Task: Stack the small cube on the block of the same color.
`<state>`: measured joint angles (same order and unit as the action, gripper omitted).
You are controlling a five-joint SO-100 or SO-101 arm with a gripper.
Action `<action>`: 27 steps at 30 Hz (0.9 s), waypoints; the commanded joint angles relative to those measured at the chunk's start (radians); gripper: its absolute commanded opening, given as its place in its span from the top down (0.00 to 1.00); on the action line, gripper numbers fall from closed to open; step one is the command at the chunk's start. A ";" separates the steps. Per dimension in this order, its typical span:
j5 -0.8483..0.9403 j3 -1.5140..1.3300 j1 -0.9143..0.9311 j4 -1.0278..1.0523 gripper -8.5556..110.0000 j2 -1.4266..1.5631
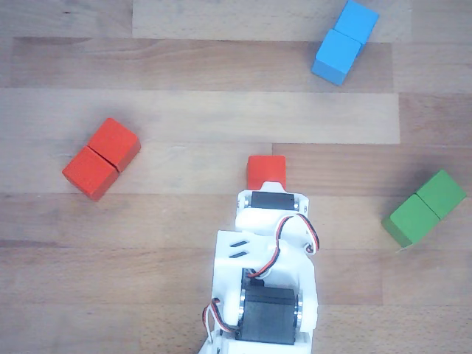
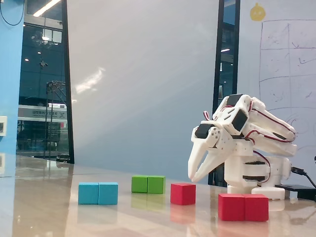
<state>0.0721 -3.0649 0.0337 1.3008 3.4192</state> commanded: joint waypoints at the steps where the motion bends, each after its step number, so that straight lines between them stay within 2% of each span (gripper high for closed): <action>1: -0.006 0.012 0.003 0.003 0.92 0.032; 14: -0.015 0.091 0.005 0.011 0.93 -0.006; 27: -0.012 0.615 -0.005 0.023 0.93 -0.594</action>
<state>0.0629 -2.6384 0.0337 1.3208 3.0035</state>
